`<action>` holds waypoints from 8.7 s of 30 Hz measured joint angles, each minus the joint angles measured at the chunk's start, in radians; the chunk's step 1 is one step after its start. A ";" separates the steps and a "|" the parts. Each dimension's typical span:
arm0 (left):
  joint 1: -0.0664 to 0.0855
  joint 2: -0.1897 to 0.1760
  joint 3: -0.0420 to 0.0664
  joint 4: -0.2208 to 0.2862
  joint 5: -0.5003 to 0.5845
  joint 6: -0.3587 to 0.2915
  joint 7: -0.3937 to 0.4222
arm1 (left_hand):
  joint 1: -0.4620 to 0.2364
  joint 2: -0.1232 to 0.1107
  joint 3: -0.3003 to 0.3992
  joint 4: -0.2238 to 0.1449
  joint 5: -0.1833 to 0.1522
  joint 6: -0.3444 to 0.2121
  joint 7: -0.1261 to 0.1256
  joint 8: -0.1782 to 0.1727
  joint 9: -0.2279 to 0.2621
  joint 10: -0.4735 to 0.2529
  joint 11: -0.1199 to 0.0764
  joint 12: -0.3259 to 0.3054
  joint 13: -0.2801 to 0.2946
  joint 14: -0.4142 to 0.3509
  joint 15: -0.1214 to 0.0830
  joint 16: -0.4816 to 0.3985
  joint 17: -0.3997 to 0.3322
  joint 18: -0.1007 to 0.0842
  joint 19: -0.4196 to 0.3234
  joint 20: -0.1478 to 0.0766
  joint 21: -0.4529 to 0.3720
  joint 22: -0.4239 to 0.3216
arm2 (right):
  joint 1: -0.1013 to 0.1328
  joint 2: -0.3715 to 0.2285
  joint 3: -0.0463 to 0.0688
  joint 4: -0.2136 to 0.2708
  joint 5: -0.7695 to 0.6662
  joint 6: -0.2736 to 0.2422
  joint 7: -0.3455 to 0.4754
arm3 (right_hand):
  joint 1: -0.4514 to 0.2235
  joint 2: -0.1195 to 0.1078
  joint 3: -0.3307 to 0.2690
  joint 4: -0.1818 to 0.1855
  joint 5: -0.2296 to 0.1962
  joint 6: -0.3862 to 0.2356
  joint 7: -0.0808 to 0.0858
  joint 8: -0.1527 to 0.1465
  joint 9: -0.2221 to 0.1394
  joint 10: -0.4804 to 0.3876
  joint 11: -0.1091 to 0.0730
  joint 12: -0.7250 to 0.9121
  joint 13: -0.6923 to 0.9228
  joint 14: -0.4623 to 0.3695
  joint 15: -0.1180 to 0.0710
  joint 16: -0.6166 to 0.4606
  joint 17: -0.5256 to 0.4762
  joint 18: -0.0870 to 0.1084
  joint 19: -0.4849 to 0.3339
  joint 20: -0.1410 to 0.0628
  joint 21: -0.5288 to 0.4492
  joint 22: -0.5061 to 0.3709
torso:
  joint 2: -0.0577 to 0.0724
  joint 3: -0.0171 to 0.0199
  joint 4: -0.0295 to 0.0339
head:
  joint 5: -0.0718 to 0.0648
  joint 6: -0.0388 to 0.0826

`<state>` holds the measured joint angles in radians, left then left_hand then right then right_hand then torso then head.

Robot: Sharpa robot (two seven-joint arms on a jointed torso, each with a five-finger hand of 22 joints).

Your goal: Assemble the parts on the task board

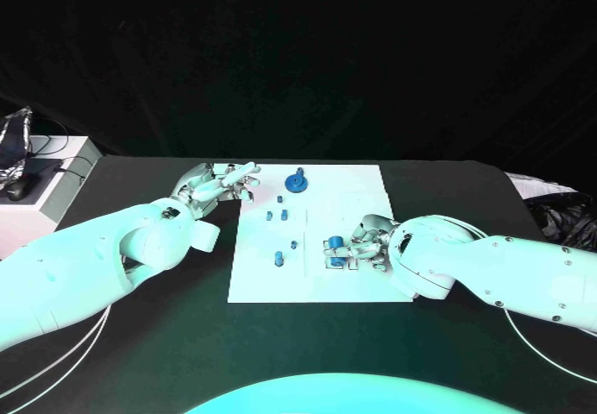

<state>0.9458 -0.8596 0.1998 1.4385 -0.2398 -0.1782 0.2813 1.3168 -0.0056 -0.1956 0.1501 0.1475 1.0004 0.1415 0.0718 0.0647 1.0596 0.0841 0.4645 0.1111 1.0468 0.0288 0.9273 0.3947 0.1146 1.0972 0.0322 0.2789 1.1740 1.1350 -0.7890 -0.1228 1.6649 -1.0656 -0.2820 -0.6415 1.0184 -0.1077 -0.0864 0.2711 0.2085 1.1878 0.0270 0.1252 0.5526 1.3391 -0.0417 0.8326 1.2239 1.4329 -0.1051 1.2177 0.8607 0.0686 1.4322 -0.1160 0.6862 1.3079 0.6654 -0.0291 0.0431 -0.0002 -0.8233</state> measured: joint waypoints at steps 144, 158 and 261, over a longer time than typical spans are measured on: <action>-0.021 -0.018 0.000 0.023 -0.008 0.028 0.001 | 0.005 0.007 0.000 -0.027 0.000 -0.022 0.000 0.000 0.000 -0.011 0.004 0.008 -0.001 -0.007 0.007 0.008 -0.005 0.000 0.000 0.000 -0.018 0.015 | 0.004 -0.105 -0.002 0.017 0.051 0.049 0.049 | 0.154 0.104 0.174 -0.238 0.270 -0.051 0.022 -0.025 0.163 0.014 0.004 0.094 0.066 0.004 0.008 0.023 0.061 -0.008 -0.004 0.004 0.105 -0.001 | -0.008 -0.0320 0.0518 | -0.070 -0.018; -0.021 -0.020 0.000 0.023 -0.010 0.028 0.003 | 0.001 0.004 0.004 -0.023 0.000 -0.025 0.000 0.000 0.000 -0.011 0.004 0.008 -0.001 -0.007 0.007 0.008 -0.005 0.000 0.000 0.000 -0.018 0.016 | -0.003 -0.102 0.000 0.021 0.037 0.035 0.040 | 0.151 0.106 0.171 -0.241 0.267 -0.046 0.018 -0.025 0.163 0.016 0.005 0.090 0.063 0.004 0.008 0.023 0.057 -0.008 -0.004 0.004 0.101 0.000 | -0.008 -0.0337 0.0566 | -0.070 -0.025; -0.021 -0.019 0.000 0.018 -0.011 0.031 -0.004 | 0.001 0.004 0.007 -0.020 0.000 -0.025 0.000 0.000 0.000 -0.011 0.004 0.008 -0.001 -0.007 0.007 0.008 -0.004 0.000 0.004 0.004 -0.023 0.021 | -0.008 -0.126 0.000 0.041 -0.031 0.029 -0.007 | 0.051 0.130 0.197 -0.253 0.223 0.028 -0.010 -0.034 0.056 0.036 -0.018 0.071 0.064 0.004 0.000 0.021 0.076 -0.008 0.000 -0.007 0.077 0.000 | -0.011 -0.0428 0.0739 | -0.094 -0.047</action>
<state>0.9251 -0.8789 0.2000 1.4562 -0.2513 -0.1473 0.2776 1.3178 -0.0020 -0.1886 0.1297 0.1477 0.9756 0.1414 0.0718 0.0645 1.0490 0.0876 0.4723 0.1098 1.0398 0.0358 0.9351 0.3903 0.1147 1.1008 0.0358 0.2558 1.1954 1.1270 -0.9150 -0.1223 1.7054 -1.0965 -0.2530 -0.6480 1.0693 0.0221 0.1108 0.0180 0.4319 1.2160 0.0170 0.0913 0.6083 1.3754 -0.0596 0.9036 1.2878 1.4367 -0.1053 1.2383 0.9371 0.0607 1.4326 -0.1235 0.7629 1.3078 0.6541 -0.0719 0.1171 -0.0941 -0.8706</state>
